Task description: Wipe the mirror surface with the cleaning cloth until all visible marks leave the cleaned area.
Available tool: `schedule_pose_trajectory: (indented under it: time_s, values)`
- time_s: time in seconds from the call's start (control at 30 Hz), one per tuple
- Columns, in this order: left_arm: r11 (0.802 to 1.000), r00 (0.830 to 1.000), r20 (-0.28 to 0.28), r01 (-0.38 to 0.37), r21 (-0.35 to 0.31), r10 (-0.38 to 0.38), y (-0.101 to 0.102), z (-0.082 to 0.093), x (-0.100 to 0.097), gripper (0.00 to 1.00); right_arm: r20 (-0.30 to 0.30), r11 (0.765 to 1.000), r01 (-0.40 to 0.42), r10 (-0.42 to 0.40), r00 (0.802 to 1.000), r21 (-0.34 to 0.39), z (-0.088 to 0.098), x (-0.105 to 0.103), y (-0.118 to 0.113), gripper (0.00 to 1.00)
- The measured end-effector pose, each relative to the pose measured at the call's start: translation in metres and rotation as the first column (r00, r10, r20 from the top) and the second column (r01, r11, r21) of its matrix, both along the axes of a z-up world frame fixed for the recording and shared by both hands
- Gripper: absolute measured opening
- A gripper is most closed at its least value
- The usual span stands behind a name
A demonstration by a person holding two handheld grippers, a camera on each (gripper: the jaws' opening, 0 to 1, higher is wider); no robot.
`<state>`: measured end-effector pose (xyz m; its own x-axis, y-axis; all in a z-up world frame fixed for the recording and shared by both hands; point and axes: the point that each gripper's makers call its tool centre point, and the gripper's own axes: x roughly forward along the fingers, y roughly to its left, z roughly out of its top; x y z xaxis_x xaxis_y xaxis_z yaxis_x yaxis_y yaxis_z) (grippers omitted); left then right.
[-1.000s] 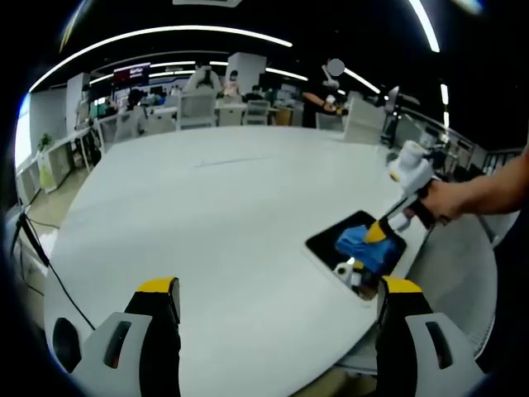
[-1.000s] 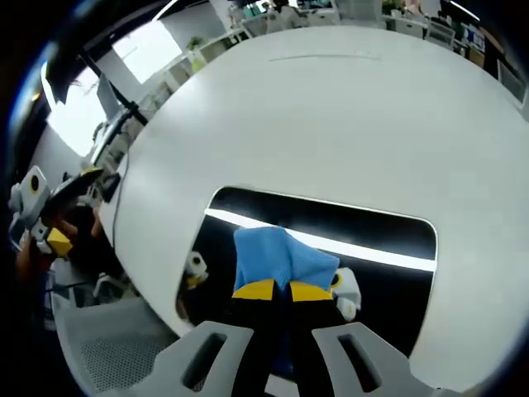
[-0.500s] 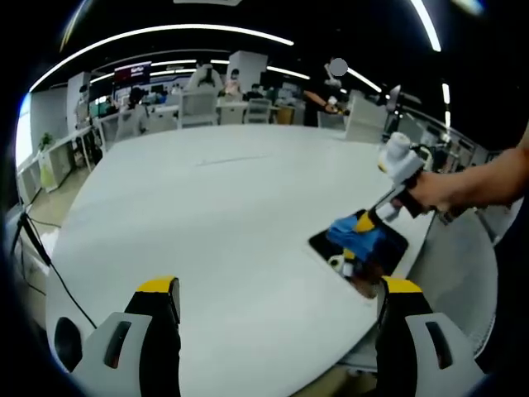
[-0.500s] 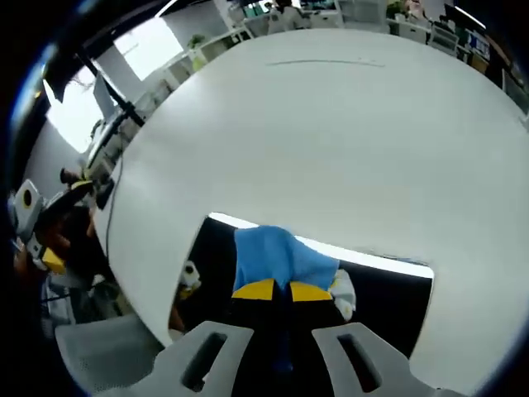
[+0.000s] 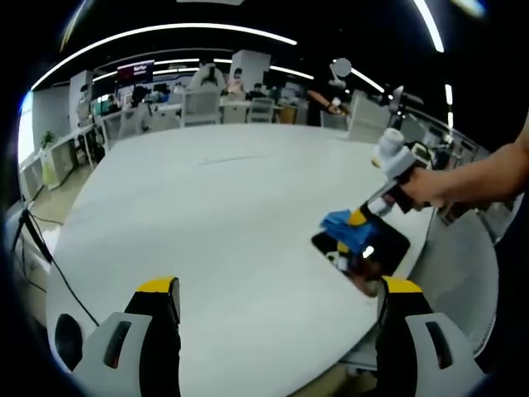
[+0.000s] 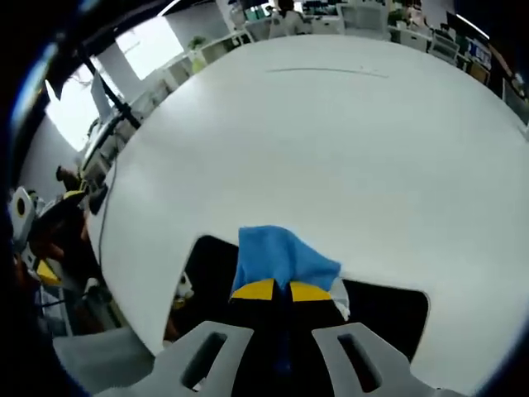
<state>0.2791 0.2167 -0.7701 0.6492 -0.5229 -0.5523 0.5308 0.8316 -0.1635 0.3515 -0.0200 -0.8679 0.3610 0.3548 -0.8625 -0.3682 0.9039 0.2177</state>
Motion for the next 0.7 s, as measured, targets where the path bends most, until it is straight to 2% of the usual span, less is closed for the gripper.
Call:
schedule_pose_trajectory:
  time_s: [0.1, 0.3, 0.7]
  values:
    - [1.000, 1.000, 0.000, 0.003, 0.001, -0.003, -0.002, 0.000, 0.000, 1.00, -0.013, 0.999, 0.030, -0.029, 0.999, 0.028, 0.000, 0.002, -0.001, 0.00]
    - [1.000, 1.000, 0.004, 0.007, -0.001, -0.007, -0.004, 0.001, 0.002, 1.00, 0.013, 0.999, 0.013, -0.014, 1.000, 0.029, 0.001, 0.000, -0.001, 0.00]
    - [1.000, 1.000, 0.003, -0.003, 0.012, 0.003, -0.014, 0.003, 0.000, 1.00, 0.003, 0.998, -0.021, 0.021, 1.000, 0.061, 0.001, -0.001, -0.002, 0.00]
